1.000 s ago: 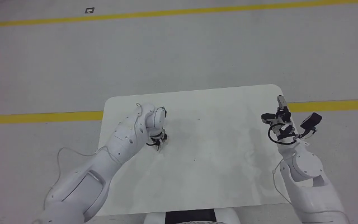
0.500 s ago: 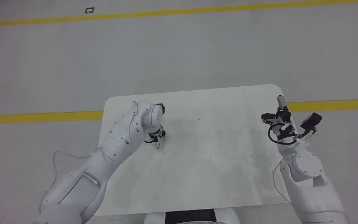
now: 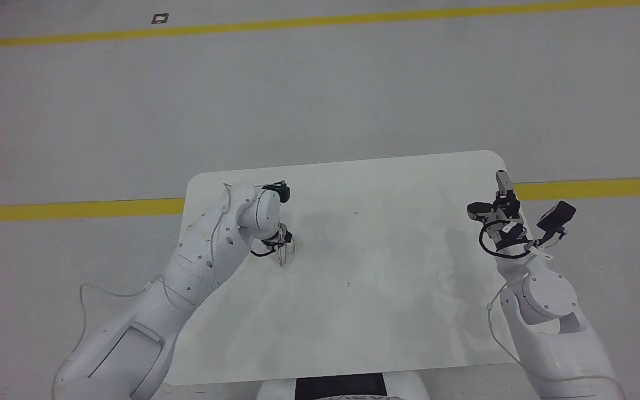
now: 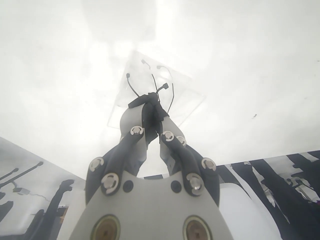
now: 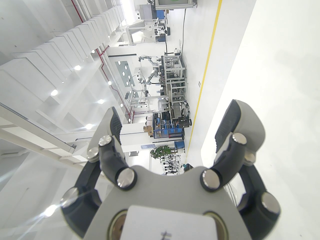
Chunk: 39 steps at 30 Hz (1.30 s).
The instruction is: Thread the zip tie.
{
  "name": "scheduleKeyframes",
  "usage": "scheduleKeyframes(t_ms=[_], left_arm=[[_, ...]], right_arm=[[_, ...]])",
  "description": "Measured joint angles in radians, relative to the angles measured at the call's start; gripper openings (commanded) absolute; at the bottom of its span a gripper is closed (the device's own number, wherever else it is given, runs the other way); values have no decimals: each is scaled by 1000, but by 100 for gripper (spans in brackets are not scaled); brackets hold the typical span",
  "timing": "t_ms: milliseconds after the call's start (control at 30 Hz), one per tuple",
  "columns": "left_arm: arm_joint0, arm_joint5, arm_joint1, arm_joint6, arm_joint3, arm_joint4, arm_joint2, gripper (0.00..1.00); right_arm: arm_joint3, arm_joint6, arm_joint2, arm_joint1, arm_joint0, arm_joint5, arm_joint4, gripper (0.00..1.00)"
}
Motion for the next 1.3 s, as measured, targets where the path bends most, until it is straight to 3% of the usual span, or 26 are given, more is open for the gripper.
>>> scheduleKeyframes(t_ms=[300,467,633,867,1300], left_arm=[[40,-2,87,0,-139,-75,-49,0],[57,-41,140,0,-203,-173,-75,0],[65,-100,196,0,-239,-268,-98,0],[64,-195,264,0,-244,-400,-116,0],[68,-205,270,22,-241,-394,-114,0]], right_arm=[[0,0,0,0,0,0,0,100],[0,0,0,0,0,0,0,100],[0,0,0,0,0,0,0,100],[0,0,0,0,0,0,0,100],[0,0,0,0,0,0,0,100]])
